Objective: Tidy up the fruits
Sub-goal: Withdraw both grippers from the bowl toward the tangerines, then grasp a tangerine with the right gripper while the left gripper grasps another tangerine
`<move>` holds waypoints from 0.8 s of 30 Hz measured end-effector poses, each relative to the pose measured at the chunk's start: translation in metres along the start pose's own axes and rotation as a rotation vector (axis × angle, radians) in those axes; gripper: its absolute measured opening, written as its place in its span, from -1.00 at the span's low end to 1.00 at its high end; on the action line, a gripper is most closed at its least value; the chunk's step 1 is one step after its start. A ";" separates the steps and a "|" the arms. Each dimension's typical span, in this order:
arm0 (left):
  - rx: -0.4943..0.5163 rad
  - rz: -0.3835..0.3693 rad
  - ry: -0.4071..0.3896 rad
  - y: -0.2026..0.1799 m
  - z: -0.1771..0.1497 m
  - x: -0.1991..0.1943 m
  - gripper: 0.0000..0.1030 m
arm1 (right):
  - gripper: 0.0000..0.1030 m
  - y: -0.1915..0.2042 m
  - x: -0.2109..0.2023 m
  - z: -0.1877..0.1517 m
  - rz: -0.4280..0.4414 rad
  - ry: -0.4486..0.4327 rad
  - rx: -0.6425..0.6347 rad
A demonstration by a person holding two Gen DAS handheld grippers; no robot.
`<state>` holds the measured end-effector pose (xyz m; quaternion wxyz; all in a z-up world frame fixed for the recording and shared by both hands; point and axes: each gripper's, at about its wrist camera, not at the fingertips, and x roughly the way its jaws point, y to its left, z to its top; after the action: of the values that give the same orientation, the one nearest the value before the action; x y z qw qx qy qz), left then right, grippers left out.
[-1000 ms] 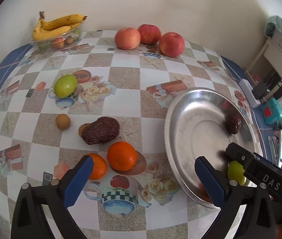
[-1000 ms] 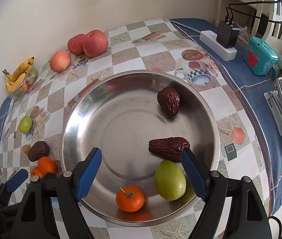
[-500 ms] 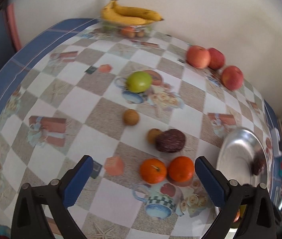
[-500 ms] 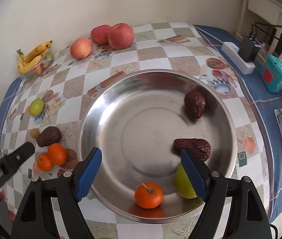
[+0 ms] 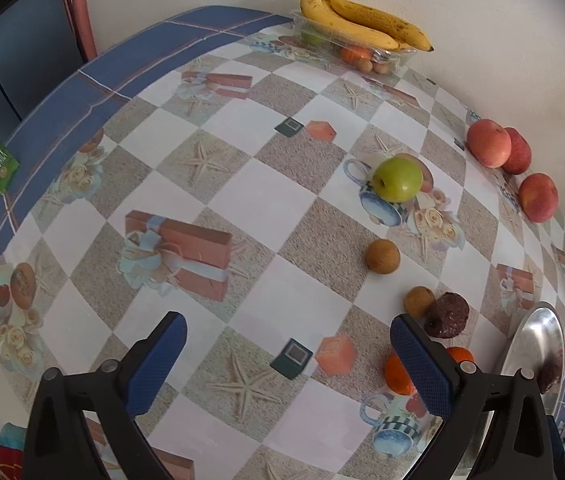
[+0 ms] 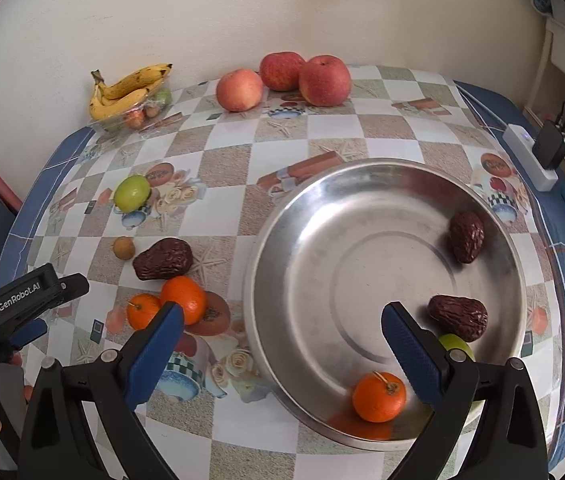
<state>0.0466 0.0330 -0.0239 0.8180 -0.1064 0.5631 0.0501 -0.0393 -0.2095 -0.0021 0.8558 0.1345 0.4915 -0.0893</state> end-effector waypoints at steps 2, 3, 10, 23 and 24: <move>0.004 0.007 -0.011 0.002 0.003 -0.001 1.00 | 0.92 0.004 0.000 0.001 0.009 -0.005 -0.005; 0.003 0.008 -0.014 0.003 0.005 -0.002 1.00 | 0.92 0.007 0.000 0.001 0.014 -0.005 -0.007; -0.017 -0.045 -0.010 0.009 0.011 0.001 1.00 | 0.92 0.036 0.002 0.003 0.077 0.003 -0.082; 0.039 -0.227 0.050 -0.009 0.010 0.000 0.97 | 0.57 0.079 0.010 0.005 0.099 -0.005 -0.201; 0.041 -0.236 0.055 -0.010 0.009 0.001 0.96 | 0.34 0.078 0.012 0.006 0.097 -0.002 -0.197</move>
<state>0.0570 0.0248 -0.0207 0.8045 -0.1564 0.5697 -0.0612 -0.0065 -0.1380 0.0019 0.8688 0.0733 0.4898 0.0008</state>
